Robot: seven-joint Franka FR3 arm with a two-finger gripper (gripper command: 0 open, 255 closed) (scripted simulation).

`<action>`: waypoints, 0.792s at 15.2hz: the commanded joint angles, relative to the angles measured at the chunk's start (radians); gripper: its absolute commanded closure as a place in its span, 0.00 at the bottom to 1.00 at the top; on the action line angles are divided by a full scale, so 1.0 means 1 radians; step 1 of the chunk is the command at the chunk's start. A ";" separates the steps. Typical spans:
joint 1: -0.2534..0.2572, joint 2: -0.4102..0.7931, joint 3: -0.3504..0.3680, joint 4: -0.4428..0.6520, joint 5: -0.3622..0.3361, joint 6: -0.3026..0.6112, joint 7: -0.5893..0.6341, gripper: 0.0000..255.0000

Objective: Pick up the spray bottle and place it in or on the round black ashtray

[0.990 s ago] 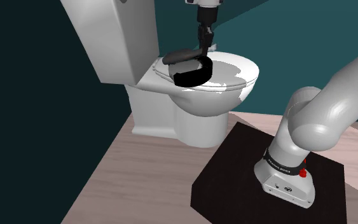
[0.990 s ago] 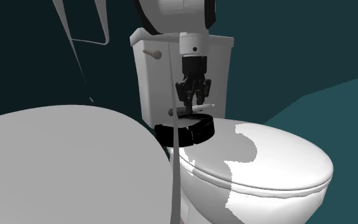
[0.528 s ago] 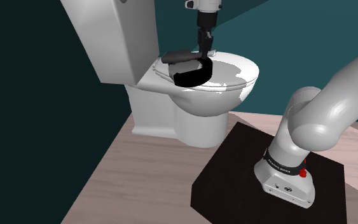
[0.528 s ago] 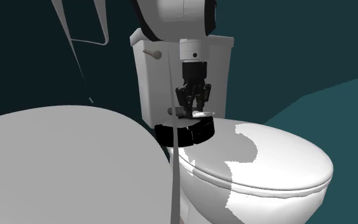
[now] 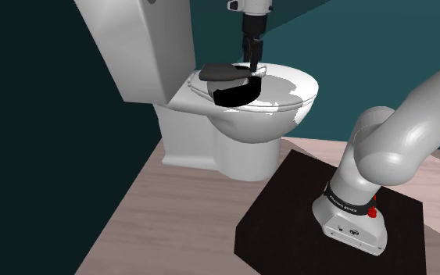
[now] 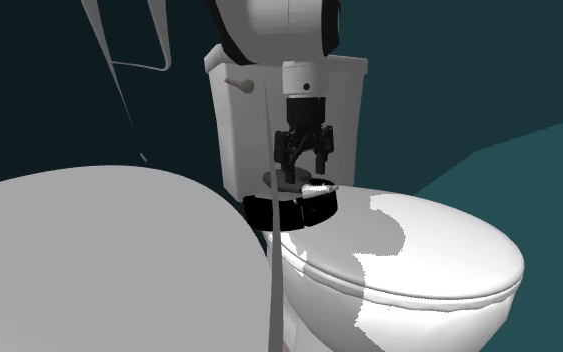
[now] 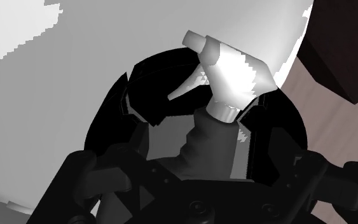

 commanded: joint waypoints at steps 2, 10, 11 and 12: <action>0.003 0.003 0.005 0.069 0.004 -0.067 -0.002 0.00; 0.005 0.010 0.009 0.136 0.008 -0.126 -0.004 0.00; 0.005 0.010 0.009 0.136 0.008 -0.126 -0.004 0.00; 0.005 0.010 0.009 0.136 0.008 -0.126 -0.004 0.00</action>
